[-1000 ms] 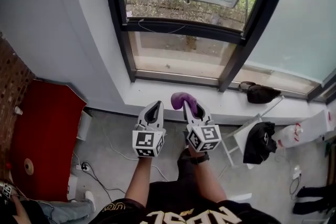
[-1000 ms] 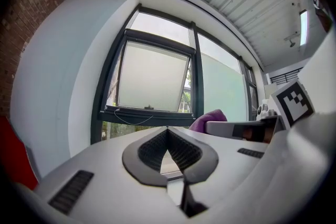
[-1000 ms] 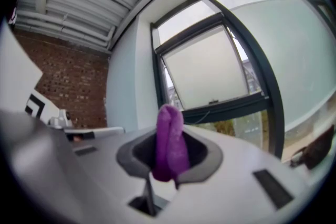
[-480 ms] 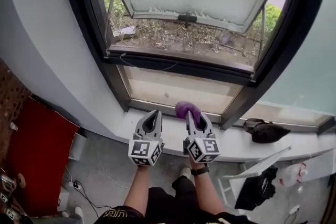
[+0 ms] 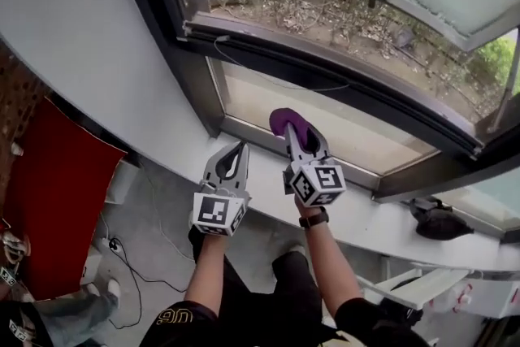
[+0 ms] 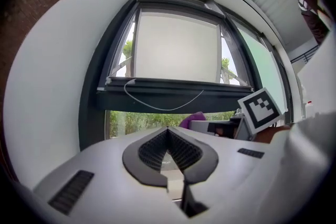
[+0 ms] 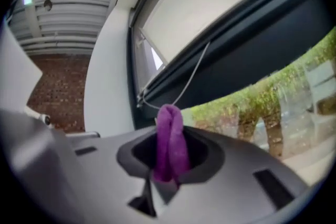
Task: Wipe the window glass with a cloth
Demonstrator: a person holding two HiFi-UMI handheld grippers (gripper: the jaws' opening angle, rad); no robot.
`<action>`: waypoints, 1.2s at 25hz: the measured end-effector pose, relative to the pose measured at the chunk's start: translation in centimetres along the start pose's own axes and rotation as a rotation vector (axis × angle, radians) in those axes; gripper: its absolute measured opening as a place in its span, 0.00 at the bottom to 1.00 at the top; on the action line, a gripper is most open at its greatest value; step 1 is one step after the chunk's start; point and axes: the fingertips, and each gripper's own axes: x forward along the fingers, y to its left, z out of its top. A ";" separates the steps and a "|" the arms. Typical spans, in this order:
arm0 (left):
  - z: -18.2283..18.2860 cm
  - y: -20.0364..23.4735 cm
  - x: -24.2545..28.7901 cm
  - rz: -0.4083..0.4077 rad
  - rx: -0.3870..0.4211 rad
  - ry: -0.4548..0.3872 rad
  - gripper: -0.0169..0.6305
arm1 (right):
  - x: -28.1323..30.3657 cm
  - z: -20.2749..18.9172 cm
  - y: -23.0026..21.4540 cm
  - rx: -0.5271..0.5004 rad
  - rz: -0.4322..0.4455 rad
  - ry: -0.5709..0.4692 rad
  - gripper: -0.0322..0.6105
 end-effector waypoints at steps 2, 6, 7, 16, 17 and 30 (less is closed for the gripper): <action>-0.8 3.5 -0.1 0.014 0.014 -0.019 0.04 | 4.8 -2.0 1.9 -0.004 0.037 -0.016 0.17; -1.6 9.9 -0.9 0.022 0.064 -0.023 0.04 | 14.0 -4.8 5.3 0.060 0.063 -0.100 0.17; -2.1 11.2 -1.2 0.013 0.051 -0.013 0.04 | 15.9 -5.6 5.9 0.095 0.056 -0.112 0.17; -3.8 15.2 -3.4 -0.092 -0.027 0.087 0.04 | 26.6 -6.0 8.9 0.199 0.038 -0.203 0.17; -4.2 15.0 -3.0 -0.098 -0.040 0.098 0.04 | 26.4 -6.2 7.7 0.209 0.012 -0.208 0.17; -6.0 -7.0 4.4 -0.389 -0.125 0.112 0.04 | -1.8 1.4 -17.1 0.148 -0.417 -0.299 0.17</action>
